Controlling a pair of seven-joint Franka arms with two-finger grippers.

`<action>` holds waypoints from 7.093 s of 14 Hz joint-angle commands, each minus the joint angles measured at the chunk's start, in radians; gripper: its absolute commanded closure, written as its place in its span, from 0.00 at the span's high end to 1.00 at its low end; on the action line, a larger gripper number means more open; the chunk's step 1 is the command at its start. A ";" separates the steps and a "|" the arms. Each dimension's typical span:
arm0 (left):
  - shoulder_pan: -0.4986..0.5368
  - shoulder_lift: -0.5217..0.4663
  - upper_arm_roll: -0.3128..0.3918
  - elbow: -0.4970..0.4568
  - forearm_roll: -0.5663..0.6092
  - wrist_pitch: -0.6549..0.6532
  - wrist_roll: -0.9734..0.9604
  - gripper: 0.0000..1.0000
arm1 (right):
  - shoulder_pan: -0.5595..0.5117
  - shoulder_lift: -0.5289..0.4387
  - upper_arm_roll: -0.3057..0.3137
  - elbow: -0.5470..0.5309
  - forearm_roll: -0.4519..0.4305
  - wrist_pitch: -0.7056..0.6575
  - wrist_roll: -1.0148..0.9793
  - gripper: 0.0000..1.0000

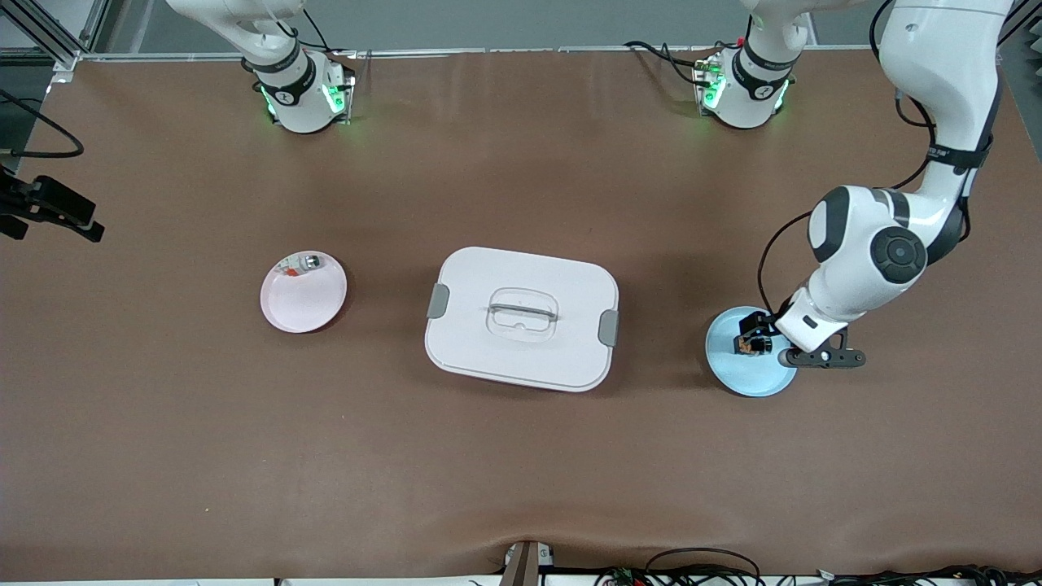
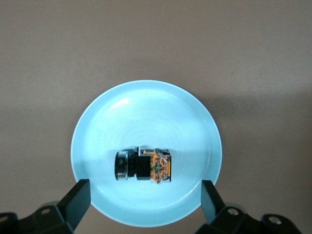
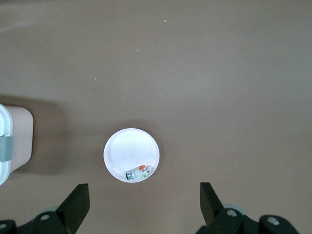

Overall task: Transfer orange switch to right arm and place
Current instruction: 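Close the left gripper on the black-and-orange switch, then lift the switch with the left gripper while the right gripper reaches in, then carry the switch over the box while the right gripper approaches it, then grasp the switch with the right gripper while the left gripper opens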

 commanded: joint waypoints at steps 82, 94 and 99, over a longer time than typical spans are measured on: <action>-0.220 0.043 -0.338 0.585 -0.552 -0.506 -1.433 0.00 | 0.822 0.224 0.006 -0.355 0.890 1.252 0.544 0.38; -0.220 0.054 -0.338 0.588 -0.552 -0.504 -1.430 0.00 | 0.785 0.130 -0.002 -0.401 0.890 1.135 0.550 0.40; -0.220 0.052 -0.338 0.588 -0.552 -0.504 -1.430 0.00 | 0.780 0.127 -0.002 -0.399 0.890 1.135 0.550 0.00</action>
